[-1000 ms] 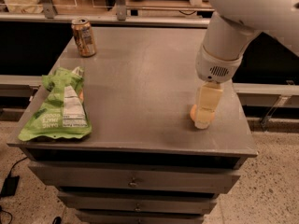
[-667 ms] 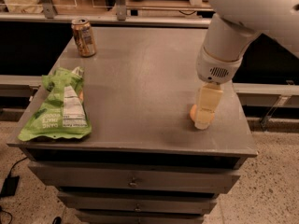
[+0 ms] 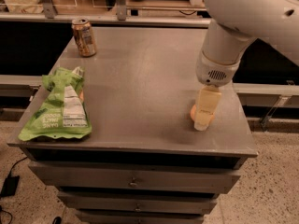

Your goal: Move orange near green rice chip bag

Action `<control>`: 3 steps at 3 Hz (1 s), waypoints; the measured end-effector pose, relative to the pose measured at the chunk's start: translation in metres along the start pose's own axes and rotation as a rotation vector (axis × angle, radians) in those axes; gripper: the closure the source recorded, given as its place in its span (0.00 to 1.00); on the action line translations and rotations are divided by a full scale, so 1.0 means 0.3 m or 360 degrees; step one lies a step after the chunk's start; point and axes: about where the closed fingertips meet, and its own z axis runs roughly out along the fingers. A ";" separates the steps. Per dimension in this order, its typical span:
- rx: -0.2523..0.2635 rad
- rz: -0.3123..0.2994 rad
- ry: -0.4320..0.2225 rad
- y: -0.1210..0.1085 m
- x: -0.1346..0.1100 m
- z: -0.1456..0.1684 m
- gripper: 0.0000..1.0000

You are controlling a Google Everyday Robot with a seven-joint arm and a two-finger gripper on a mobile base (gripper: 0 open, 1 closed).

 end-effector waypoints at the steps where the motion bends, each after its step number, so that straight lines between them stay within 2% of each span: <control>1: -0.0009 0.0039 0.0023 -0.011 0.022 0.018 0.00; 3: 0.0018 0.0079 0.0036 -0.017 0.035 0.026 0.00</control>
Offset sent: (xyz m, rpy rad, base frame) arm 0.0029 -0.0120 -0.0091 -0.0207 0.0226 -0.0426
